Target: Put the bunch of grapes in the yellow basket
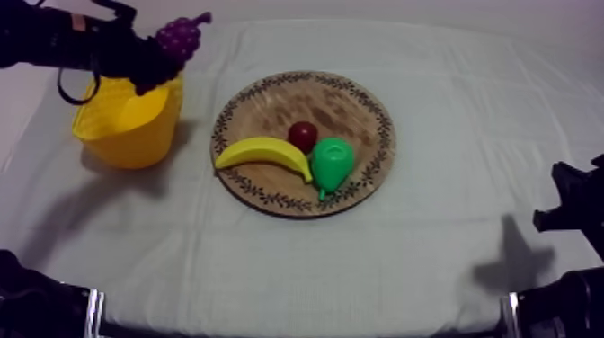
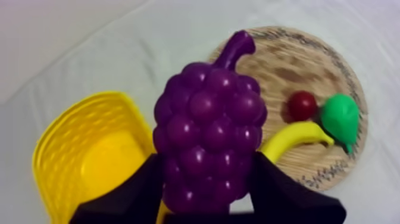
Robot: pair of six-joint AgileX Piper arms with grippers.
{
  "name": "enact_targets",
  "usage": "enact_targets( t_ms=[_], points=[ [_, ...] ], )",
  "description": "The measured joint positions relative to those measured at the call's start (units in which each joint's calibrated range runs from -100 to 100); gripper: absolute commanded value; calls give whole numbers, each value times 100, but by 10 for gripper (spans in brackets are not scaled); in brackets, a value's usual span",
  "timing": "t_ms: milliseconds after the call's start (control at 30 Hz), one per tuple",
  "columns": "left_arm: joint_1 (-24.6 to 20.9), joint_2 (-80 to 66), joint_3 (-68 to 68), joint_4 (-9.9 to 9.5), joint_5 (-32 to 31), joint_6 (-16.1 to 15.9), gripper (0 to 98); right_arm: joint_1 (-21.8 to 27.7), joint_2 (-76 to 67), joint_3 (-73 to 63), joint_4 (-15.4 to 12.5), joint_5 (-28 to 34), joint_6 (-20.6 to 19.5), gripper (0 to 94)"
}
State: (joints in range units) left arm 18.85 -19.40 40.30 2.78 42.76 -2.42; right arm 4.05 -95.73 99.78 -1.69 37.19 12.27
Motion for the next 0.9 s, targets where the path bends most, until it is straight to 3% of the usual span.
enact_targets(
  t_ms=[333,633,900],
  points=[
    [-786,-112,457,-31,468,398,374,0,0,0,0,0,0,5],
    [-1069,347,18,-278,742,856,376,0,0,0,0,0,0,5],
    [-1042,1207,-798,-657,1288,1020,377,0,0,0,0,0,0,5]
  ],
)
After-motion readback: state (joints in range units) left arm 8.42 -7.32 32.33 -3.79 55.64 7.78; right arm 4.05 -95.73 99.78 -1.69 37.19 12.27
